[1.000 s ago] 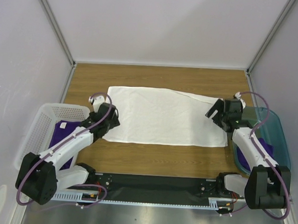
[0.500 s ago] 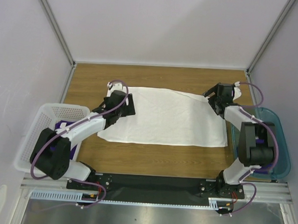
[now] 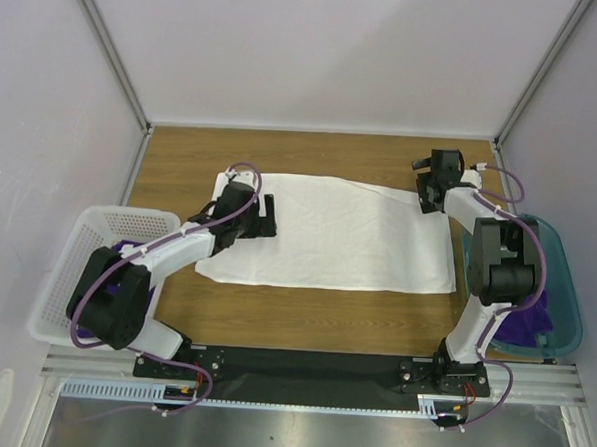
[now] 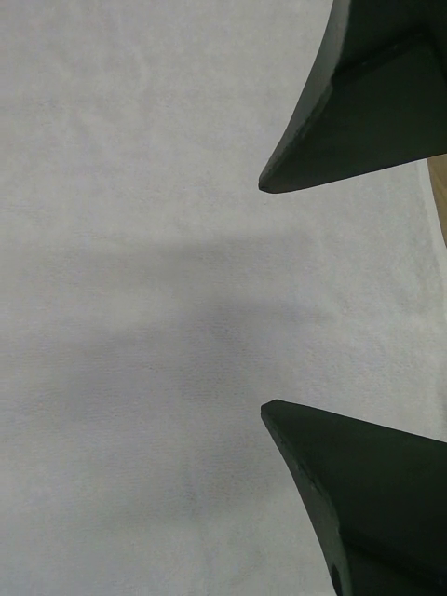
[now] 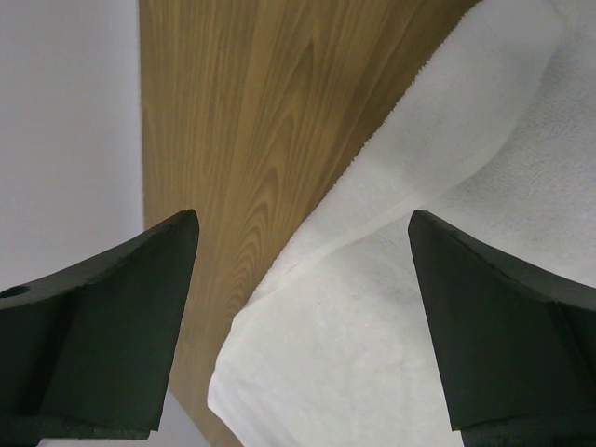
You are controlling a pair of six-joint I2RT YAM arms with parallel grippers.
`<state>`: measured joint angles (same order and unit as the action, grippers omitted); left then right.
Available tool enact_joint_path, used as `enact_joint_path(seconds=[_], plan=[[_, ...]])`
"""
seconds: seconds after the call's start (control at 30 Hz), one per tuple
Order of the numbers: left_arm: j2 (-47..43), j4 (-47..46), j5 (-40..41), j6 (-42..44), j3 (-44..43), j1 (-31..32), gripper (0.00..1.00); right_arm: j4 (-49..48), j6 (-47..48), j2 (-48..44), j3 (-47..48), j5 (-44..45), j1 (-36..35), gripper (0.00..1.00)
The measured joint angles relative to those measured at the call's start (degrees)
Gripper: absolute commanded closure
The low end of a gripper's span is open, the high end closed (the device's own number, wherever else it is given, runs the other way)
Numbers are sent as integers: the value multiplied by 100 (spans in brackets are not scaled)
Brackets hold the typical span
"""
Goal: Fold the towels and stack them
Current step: Flatten out the crumpled towel
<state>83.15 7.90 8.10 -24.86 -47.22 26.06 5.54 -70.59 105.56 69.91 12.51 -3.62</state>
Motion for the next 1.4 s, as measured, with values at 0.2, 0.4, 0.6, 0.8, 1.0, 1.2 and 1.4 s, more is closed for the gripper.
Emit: enact_joint_path(seconds=[0.2, 0.4, 0.6, 0.8, 1.0, 1.2, 1.4], plan=[[105, -11, -131, 96, -2, -133, 0, 916, -584, 50, 249, 280, -111, 0], [424, 24, -146, 92, -68, -151, 0, 1440, -852, 385, 514, 326, -177, 0], [717, 42, -236, 94, -184, -162, 0, 1541, -870, 686, 647, 326, -175, 0], [861, 96, -236, 92, -210, -175, 0, 1436, -763, 997, 1058, 363, -66, 0], [1038, 227, -166, 96, -221, -177, 1, 1309, -743, 1187, 1244, 369, 107, 0], [1060, 238, -39, 96, -216, -177, 1, 1145, -739, 1419, 1521, 345, 192, 0], [1060, 221, 81, 87, -186, -177, 1, 1045, -669, 1768, 2142, 374, 221, 1]])
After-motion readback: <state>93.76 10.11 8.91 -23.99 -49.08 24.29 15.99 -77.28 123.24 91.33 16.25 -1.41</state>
